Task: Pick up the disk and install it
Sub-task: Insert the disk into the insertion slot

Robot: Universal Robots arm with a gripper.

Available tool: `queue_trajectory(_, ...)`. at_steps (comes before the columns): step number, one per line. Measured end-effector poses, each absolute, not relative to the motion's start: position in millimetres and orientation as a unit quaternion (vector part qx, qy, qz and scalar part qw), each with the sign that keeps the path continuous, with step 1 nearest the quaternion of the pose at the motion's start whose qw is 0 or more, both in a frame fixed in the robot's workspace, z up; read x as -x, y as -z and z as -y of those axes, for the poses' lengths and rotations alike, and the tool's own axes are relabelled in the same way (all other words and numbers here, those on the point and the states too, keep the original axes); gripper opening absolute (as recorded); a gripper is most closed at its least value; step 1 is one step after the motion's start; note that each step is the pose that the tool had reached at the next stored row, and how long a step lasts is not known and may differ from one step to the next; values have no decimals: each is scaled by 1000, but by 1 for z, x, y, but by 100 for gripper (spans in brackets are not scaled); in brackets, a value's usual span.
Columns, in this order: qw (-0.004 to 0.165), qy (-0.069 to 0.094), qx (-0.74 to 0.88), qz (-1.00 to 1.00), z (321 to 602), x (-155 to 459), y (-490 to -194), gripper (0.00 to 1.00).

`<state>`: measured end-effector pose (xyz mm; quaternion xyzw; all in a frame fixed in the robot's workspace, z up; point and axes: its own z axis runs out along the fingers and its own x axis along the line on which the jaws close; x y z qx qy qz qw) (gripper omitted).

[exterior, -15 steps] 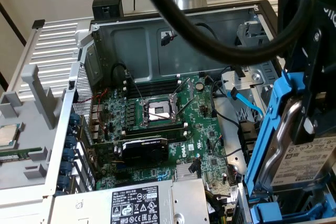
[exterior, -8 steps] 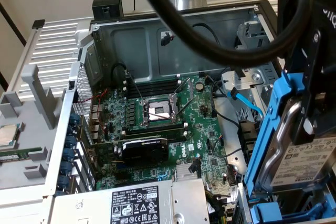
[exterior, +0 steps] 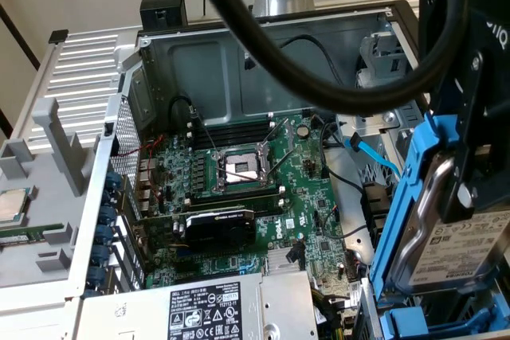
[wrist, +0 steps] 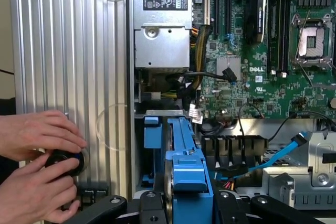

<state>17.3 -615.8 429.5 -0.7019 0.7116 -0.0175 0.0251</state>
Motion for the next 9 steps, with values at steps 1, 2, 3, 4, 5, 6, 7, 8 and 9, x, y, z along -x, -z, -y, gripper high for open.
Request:
queue_trajectory(1, 25, 18, 702, -712, 616, -17, -429, 37)
queue_trajectory(2, 25, 18, 702, -712, 616, -17, -429, 37)
queue_trajectory(3, 25, 18, 702, -712, 616, -17, -428, 37)
queue_trajectory(4, 26, 18, 702, -712, 616, -17, -428, 37)
queue_trajectory(5, 26, 18, 702, -712, 616, -17, -427, 37)
queue_trajectory(6, 26, 19, 702, -712, 616, -17, -427, 37)
queue_trajectory(7, 26, 19, 702, -712, 616, -17, -426, 37)
queue_trajectory(8, 26, 19, 702, -712, 616, -17, -426, 37)
queue_trajectory(9, 27, 19, 702, -712, 616, -17, -425, 37)
